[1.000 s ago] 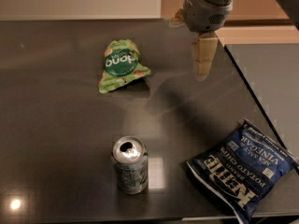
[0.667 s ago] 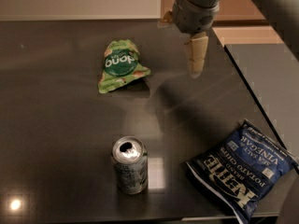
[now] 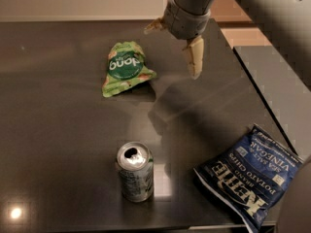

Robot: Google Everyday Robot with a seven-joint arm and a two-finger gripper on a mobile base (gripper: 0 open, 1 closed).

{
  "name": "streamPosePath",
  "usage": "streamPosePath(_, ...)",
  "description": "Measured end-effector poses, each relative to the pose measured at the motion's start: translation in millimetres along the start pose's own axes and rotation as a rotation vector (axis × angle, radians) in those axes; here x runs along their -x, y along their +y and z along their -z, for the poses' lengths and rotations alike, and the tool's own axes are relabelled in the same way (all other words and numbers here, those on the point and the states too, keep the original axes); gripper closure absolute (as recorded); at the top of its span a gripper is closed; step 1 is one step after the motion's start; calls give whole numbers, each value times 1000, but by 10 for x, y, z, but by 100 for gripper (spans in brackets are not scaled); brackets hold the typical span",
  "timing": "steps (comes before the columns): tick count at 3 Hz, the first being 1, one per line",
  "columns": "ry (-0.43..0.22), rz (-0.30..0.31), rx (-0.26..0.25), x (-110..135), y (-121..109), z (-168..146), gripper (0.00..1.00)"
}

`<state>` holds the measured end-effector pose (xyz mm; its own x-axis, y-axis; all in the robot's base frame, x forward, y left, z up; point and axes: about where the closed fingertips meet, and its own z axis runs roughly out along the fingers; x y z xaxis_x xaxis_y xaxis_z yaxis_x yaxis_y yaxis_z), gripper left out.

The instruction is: Move green rice chip bag near 7up can

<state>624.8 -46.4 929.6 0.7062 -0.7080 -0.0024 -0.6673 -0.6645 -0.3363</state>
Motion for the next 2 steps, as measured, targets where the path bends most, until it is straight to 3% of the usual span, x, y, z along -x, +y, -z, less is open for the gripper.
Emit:
streamPosePath(1, -14, 196, 14, 115, -62, -64, 0)
streamPosePath(2, -14, 252, 8, 111, -78, -79, 0)
